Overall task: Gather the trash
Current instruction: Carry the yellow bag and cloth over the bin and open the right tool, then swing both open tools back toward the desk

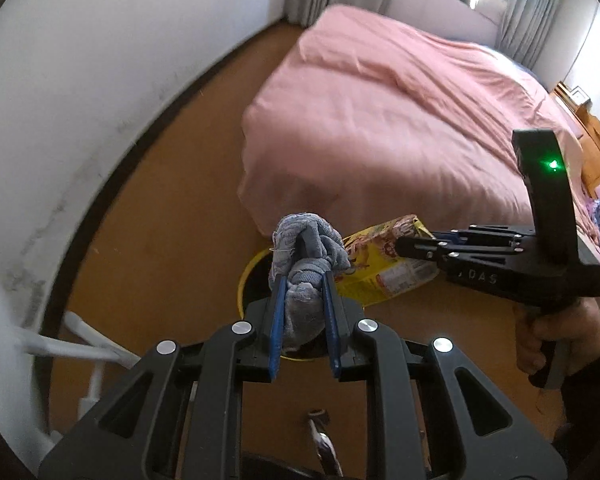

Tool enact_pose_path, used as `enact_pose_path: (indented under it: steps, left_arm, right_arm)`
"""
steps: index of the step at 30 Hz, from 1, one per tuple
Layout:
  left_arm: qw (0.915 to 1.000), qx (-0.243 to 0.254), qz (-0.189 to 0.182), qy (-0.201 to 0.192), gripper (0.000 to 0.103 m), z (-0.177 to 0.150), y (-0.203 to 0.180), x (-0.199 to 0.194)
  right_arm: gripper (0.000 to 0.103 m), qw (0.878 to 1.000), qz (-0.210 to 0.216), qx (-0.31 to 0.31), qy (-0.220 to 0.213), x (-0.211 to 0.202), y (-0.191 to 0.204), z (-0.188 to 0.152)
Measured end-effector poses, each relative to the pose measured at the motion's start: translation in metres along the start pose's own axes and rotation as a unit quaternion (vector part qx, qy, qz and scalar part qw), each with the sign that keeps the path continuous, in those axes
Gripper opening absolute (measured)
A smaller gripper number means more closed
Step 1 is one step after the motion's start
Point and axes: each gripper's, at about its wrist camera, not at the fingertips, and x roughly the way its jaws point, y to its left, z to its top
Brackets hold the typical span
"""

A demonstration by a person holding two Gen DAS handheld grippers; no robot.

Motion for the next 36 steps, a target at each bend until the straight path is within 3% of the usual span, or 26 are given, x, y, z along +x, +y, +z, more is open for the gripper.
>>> enact_pose_path:
  steps: [6,17,19,20,21,22,26,33,36]
  left_arm:
    - [0.9991,0.006,-0.002,0.042,0.017,-0.002,-0.010,0.052]
    - [0.9984,0.001,-0.023,0.051,0.018,0.006,-0.007,0.066]
    - [0.9985,0.004,-0.018,0.052,0.020,0.009,-0.010,0.069]
    - [0.9984,0.005,-0.016,0.054,0.029,0.010,-0.010,0.070]
    - [0.9983,0.005,-0.018,0.055,0.042,0.011,-0.011,0.071]
    - [0.9984,0.006,-0.020,0.052,0.046,0.011,-0.011,0.069]
    - [0.9989,0.007,-0.018,0.043,0.051,0.014,-0.012,0.062]
    - [0.9999,0.012,0.004,-0.006,0.085,0.016,-0.013,0.014]
    - [0.9994,-0.003,0.013,-0.031,0.088,0.015,-0.010,-0.020]
  right_arm:
    - [0.016,0.999,-0.017,0.006,0.039,0.033,-0.015,-0.008]
    - [0.016,0.999,-0.012,0.003,0.036,0.029,-0.019,0.000]
    - [0.024,0.999,-0.010,0.002,0.032,0.024,-0.019,0.001]
    - [0.032,0.999,-0.011,0.002,0.030,0.021,-0.019,0.002]
    - [0.052,1.000,-0.012,0.002,0.026,0.019,-0.018,0.004]
    - [0.061,1.000,-0.013,0.000,0.018,0.015,-0.017,0.005]
    - [0.061,1.000,-0.016,0.001,0.006,0.002,-0.014,0.010]
    - [0.065,0.999,-0.016,-0.019,-0.026,-0.033,0.012,0.020]
    - [0.070,0.998,-0.013,-0.041,-0.050,-0.058,0.035,0.027]
